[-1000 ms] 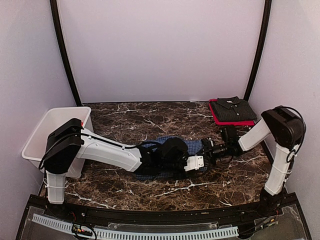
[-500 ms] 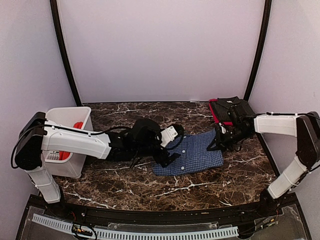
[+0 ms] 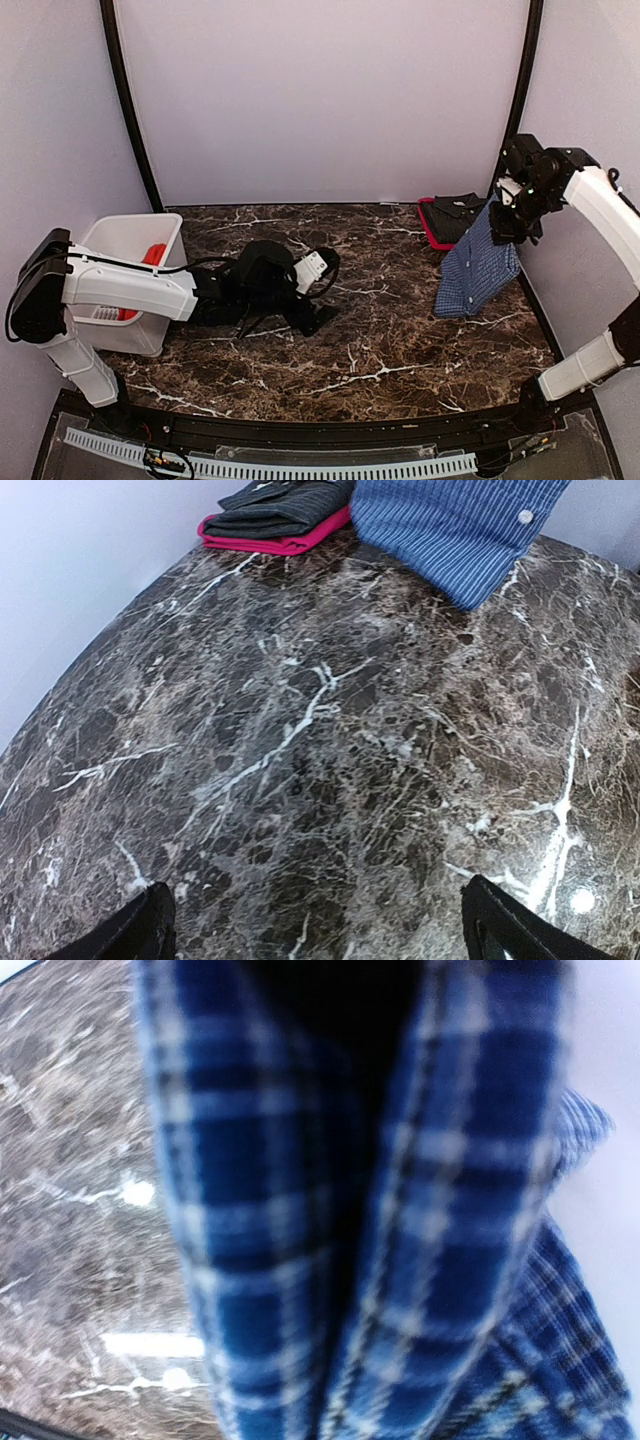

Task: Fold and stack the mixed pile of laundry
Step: Turn over the square-folded shirt at the center of the board.

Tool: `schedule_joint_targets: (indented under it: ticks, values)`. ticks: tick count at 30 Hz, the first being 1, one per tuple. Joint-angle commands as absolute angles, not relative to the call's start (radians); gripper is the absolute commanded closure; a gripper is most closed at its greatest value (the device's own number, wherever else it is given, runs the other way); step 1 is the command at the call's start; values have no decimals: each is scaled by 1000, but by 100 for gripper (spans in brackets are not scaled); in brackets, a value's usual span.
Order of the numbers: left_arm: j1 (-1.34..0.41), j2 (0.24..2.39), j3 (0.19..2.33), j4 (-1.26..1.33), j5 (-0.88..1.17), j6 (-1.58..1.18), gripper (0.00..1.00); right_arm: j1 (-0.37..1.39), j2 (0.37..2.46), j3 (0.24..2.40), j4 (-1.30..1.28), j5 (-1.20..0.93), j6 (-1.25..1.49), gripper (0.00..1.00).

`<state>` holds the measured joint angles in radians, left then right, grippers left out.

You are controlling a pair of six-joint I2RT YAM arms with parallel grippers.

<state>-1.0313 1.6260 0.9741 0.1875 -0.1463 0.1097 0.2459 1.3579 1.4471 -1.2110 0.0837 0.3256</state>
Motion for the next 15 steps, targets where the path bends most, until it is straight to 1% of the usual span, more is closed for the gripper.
schedule_joint_targets:
  ticks: [1,4,8,13,15]
  values:
    - [-981,1516,943,181,-152,71,1,247,1451,1723,-1482,444,283,100]
    - [-964,1496,940,145,-181,66,1,304,1584,1824,-1525,500,256,100]
    - [-941,1483,967,65,-226,28,1,488,1832,1837,-1534,490,255,100]
    - [-875,1406,972,-31,-228,-90,1,751,2160,1903,-1512,387,243,100]
    - [-838,1360,969,-70,-232,-153,1,838,2251,1965,-1500,328,233,100]
